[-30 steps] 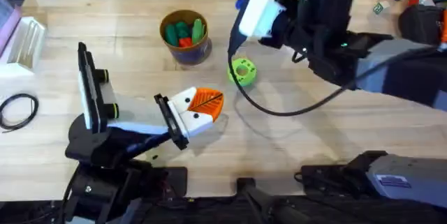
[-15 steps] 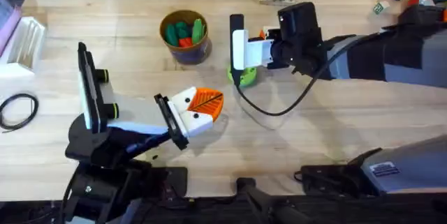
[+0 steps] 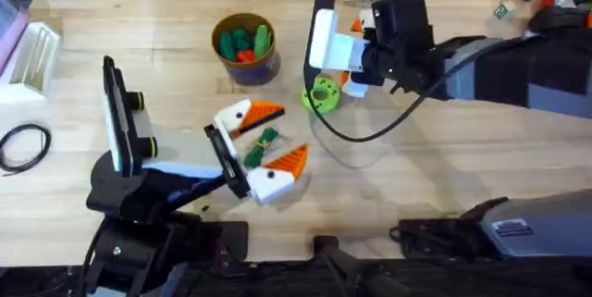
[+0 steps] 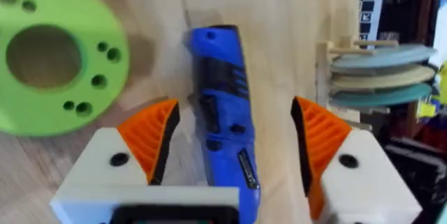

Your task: Pick up the gripper from the table and insert it into the empty holder that is missing its gripper. Then pick up a screw, insert it into the mounting hole, and use the screwdriver to tighten it. Finally, clean up the table by picking up the vegetable and placing it into the bucket.

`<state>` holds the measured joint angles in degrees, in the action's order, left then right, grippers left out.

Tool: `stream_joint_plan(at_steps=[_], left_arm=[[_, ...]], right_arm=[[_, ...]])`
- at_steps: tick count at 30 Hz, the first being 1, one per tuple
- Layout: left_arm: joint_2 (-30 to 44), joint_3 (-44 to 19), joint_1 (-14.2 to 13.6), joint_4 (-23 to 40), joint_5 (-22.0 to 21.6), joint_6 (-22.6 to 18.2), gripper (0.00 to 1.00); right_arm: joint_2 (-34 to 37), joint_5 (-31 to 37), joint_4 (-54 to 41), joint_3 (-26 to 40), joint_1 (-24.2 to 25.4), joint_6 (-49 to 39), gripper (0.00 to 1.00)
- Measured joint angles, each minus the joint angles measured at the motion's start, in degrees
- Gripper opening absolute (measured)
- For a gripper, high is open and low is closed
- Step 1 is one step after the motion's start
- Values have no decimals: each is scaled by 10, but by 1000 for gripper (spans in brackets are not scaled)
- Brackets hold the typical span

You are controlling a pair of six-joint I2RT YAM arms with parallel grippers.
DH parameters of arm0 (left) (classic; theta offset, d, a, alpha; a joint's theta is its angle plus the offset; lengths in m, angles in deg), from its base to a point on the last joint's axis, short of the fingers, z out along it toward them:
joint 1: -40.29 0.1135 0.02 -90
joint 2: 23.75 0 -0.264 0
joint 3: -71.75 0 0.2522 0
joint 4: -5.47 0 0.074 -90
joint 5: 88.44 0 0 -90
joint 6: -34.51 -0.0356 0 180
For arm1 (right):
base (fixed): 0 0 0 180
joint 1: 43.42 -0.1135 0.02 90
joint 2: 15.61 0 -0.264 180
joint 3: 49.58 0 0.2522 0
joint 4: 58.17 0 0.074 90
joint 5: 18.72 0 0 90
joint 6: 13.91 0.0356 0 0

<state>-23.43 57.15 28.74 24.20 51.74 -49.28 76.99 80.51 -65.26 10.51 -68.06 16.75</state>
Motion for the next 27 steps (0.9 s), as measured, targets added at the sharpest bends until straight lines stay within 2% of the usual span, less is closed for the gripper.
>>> stream_joint_plan(at_steps=[1,2,3,12,18,23,27], left_arm=[[0,0,0,0,0,0,896],[0,0,0,0,0,1,963],[0,0,0,0,0,1,983],[0,0,0,-1,0,1,989],[0,-5,0,11,-5,17,988],[0,-61,0,110,-63,18,988],[25,-151,0,238,-127,-5,988]], right_arm=[[-10,0,-2,0,0,19,930],[-20,0,-3,0,0,38,931],[-33,0,-3,0,0,59,931],[-159,0,-3,0,0,225,933],[-206,0,-3,0,0,280,935],[-218,0,-3,0,-10,294,935],[-218,0,-4,0,-26,296,937]])
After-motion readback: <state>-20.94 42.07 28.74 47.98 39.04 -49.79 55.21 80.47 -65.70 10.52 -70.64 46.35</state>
